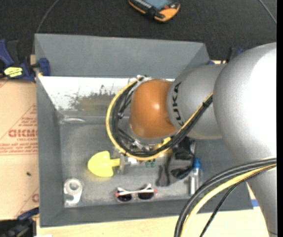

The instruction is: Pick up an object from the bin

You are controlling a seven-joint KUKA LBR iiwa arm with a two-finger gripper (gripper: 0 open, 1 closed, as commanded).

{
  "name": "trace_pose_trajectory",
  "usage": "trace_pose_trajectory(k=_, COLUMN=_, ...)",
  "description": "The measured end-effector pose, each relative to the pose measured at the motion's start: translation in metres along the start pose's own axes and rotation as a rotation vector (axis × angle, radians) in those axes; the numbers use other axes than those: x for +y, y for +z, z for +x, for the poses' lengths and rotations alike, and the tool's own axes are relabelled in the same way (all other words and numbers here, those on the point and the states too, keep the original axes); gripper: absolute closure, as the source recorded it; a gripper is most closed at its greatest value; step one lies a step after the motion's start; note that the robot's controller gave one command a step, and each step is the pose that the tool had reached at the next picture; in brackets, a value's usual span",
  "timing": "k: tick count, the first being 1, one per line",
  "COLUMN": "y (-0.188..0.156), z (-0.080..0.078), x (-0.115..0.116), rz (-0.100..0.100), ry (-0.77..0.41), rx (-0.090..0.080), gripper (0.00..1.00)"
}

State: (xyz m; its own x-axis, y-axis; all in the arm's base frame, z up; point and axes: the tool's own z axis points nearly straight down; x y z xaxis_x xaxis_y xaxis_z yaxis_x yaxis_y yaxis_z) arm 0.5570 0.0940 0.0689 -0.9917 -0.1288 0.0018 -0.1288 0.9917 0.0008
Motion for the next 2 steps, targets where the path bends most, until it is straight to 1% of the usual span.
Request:
trace_pose_trajectory(k=1, y=-0.0012, z=0.0004, x=0.0001, rz=0.0, ry=-0.001, rx=-0.001, gripper=1.0)
trace_pose_trajectory(k=2, y=-0.007, z=0.0014, x=0.0, rz=0.0, ry=-0.001, rx=0.002, gripper=1.0)
